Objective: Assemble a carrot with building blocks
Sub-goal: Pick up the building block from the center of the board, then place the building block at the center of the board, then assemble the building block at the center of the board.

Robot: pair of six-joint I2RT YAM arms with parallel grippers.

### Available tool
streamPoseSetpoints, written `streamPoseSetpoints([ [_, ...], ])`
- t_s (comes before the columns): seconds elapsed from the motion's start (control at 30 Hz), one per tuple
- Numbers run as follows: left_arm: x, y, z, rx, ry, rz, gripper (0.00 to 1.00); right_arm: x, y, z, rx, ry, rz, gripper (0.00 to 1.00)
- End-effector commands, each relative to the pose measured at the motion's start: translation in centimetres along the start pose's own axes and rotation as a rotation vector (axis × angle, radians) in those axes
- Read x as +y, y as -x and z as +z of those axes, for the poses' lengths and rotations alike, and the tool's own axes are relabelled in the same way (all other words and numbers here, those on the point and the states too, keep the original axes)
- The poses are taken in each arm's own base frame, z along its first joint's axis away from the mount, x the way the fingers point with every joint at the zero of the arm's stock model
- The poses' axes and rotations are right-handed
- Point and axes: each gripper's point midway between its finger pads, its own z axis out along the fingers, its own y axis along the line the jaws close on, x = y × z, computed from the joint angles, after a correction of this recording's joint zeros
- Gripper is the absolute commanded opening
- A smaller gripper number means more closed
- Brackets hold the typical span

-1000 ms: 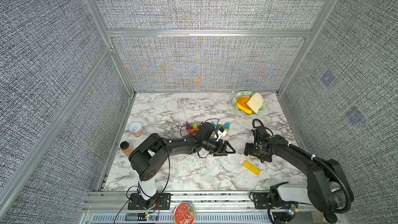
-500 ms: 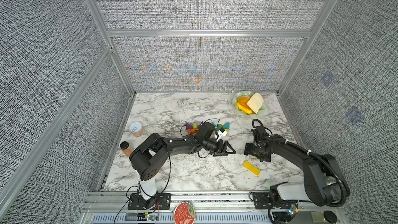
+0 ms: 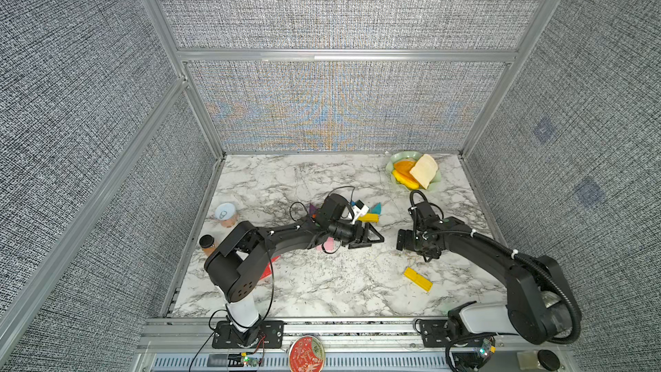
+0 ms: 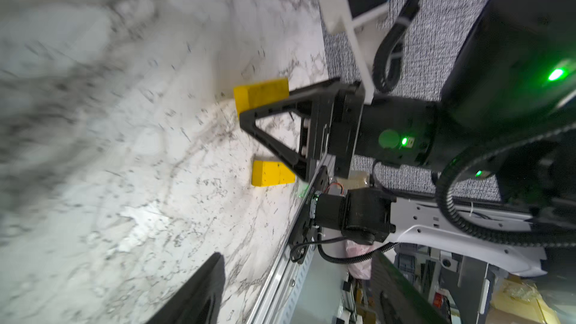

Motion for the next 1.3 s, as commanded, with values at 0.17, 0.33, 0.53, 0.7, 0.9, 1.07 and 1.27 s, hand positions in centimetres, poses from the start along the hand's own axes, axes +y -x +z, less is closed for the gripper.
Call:
streamPoseSetpoints([
  [0.17,1.6,7.6,-9.6,-0.334,0.081,0.009,0.75,8.7,2.4,1.3,-0.042,0.069,-0.100,0.93],
  [0.33,2.0,8.5,-11.0,-0.375,0.093,0.006,0.75,11.9,4.1,2.8,-0.052,0.084,-0.132,0.94],
  [0.53,2.0,8.4,-10.9,-0.366,0.083,-0.003,0.75,13.3,4.9,4.2,-0.046,0.063,-0.152,0.94],
  [0.7,1.8,8.4,-10.9,-0.366,0.071,-0.002,0.75,13.5,4.9,4.9,-0.033,0.052,-0.154,0.98],
  [0.9,1.9,8.3,-10.8,-0.363,0.068,-0.008,0.75,13.4,4.7,4.9,-0.028,0.053,-0.141,0.99],
  [1.07,1.9,8.3,-10.8,-0.361,0.062,-0.010,0.75,14.0,5.1,3.1,-0.064,0.082,-0.161,0.99],
  [1.27,1.9,8.3,-10.8,-0.361,0.060,-0.008,0.75,13.2,5.2,1.7,-0.086,0.045,-0.203,0.99],
])
